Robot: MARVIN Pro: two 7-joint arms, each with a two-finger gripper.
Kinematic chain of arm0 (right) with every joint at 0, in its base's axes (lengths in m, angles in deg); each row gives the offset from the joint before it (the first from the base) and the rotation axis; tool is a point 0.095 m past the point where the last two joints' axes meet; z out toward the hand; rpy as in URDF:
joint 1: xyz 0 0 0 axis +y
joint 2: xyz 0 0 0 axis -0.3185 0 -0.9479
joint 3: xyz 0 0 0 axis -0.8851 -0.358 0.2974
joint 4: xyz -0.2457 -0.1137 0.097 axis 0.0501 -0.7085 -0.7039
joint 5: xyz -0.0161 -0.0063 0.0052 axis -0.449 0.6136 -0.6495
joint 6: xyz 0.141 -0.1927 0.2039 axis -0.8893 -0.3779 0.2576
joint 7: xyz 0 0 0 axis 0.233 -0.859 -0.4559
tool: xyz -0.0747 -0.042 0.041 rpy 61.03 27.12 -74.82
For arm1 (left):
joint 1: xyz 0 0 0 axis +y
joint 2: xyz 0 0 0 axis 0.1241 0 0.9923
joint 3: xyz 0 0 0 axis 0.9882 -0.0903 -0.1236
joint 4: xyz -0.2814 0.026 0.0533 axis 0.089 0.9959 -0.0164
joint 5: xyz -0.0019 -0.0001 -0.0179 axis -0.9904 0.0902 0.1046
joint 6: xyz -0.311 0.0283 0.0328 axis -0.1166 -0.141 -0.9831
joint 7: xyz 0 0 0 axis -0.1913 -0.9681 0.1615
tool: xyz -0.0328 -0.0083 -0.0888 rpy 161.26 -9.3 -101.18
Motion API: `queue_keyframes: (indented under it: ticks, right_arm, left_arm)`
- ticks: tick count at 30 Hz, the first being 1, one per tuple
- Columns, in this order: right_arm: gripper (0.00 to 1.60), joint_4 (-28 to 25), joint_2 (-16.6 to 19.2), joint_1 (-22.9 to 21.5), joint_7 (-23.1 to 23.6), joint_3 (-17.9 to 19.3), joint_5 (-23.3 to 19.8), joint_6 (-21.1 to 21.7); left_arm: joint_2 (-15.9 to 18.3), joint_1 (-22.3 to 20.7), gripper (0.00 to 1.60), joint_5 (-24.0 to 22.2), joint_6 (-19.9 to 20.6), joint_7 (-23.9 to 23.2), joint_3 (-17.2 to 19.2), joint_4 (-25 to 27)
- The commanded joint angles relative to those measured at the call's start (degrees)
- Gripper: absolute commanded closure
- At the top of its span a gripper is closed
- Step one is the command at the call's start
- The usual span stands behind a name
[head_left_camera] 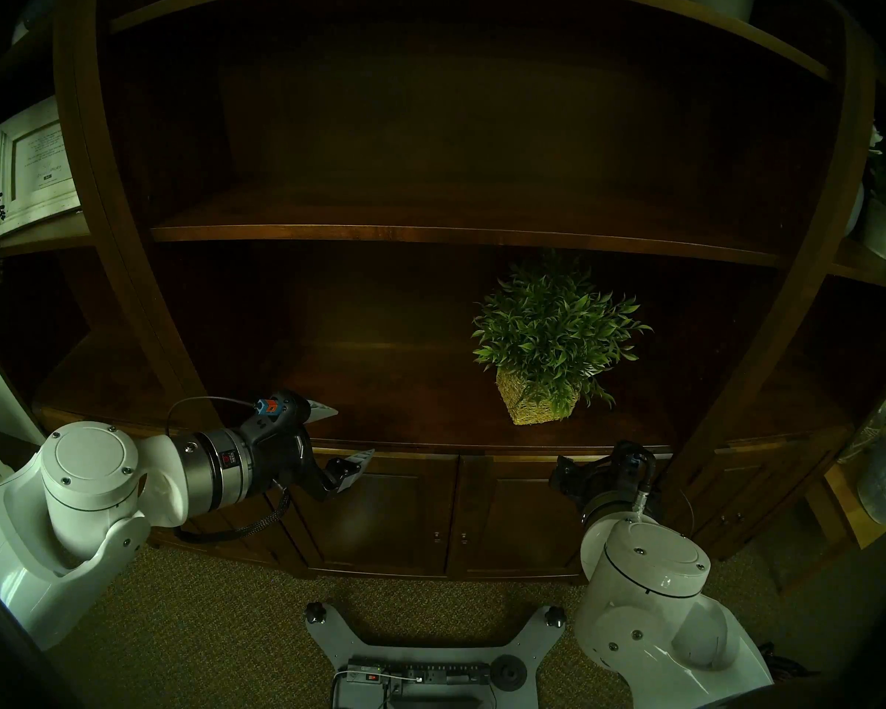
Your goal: Place the fake decorative plant upright
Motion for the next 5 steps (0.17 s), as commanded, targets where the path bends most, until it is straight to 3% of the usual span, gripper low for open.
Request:
queue_keyframes:
  ticks: [1, 5]
  right_arm:
    - [0.0, -1.7, 2.2, 1.5, 0.2, 0.5, 2.1, -2.8]
    - [0.0, -1.7, 2.8, 2.1, 0.3, 0.6, 2.5, -4.0]
  left_arm:
    - [0.6, -0.8, 0.0, 0.2, -0.1, -0.1, 0.7, 0.9]
    - [0.8, -0.8, 0.0, 0.2, 0.0, -0.3, 0.7, 0.9]
